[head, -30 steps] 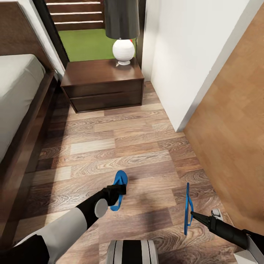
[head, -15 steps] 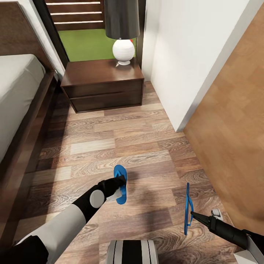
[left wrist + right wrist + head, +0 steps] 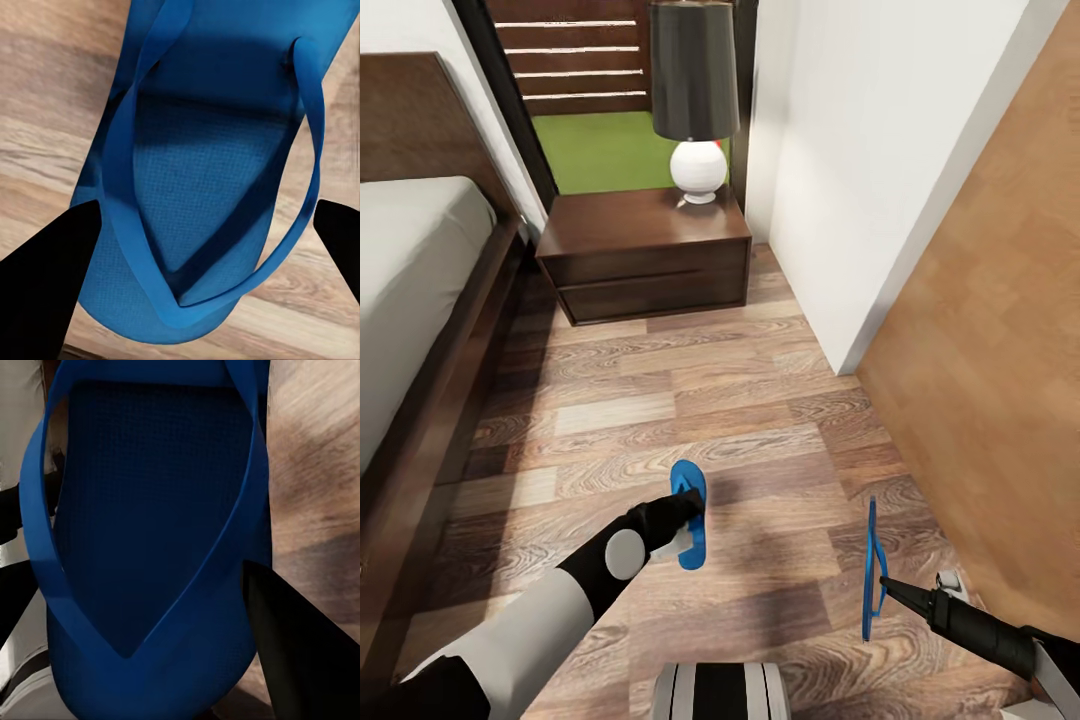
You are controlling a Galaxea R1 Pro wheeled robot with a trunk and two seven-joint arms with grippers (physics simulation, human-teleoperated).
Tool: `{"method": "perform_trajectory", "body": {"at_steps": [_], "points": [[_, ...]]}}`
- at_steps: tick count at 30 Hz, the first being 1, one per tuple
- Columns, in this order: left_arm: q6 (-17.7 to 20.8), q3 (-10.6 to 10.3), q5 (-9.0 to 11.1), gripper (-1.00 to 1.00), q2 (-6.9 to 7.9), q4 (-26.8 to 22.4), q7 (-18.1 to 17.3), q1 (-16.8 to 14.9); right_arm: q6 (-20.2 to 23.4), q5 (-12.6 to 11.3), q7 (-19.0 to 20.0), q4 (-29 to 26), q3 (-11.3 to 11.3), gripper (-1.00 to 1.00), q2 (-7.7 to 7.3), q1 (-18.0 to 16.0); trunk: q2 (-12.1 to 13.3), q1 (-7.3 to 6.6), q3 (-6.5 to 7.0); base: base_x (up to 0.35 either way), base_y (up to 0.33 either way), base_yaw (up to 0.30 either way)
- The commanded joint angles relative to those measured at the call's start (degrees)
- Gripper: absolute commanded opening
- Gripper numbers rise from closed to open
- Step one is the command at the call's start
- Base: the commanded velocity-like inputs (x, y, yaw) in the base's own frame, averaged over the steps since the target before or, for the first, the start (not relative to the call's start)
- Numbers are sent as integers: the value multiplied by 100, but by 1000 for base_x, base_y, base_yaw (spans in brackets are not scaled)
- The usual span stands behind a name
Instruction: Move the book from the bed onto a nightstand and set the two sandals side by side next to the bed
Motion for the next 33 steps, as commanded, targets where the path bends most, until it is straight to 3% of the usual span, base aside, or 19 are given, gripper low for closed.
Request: {"method": "perform_trajectory", "body": {"at_steps": [1, 4, 11, 16, 25, 28, 33], "points": [[-36, -9, -43, -100, -1, -15, 1, 31, 61, -16, 7, 1, -1, -100, -1, -1, 0, -3, 19, 0, 0, 0], [-33, 37, 82, -100, 11, -37, 5, 77, 58, -11, 7, 1, -2, -100, -1, -1, 4, -11, 86, 0, 0, 0], [-24, 151, 1099, -100, 112, -44, 25, 90, 58, -9, 7, 9, 3, -100, 8, -1, 12, -26, 219, 0, 0, 0], [-23, 279, 1551, -100, 171, -16, 376, 94, 60, -9, 7, 14, 6, -100, 8, -1, 12, -26, 219, 0, 0, 0], [9, 294, 1601, -100, 152, 56, 452, 108, 57, -9, 7, 18, 7, -100, 8, -1, 12, -26, 219, 0, 0, 0], [420, 286, 1585, -100, 143, 218, 569, 114, 58, -9, 7, 18, 4, -100, 8, -1, 12, -26, 219, 0, 0, 0], [1629, 196, 1562, -100, 55, 432, 649, 116, 60, -17, 7, 5, -1, -100, 1, -1, 12, -26, 219, 0, 0, 0]]}}
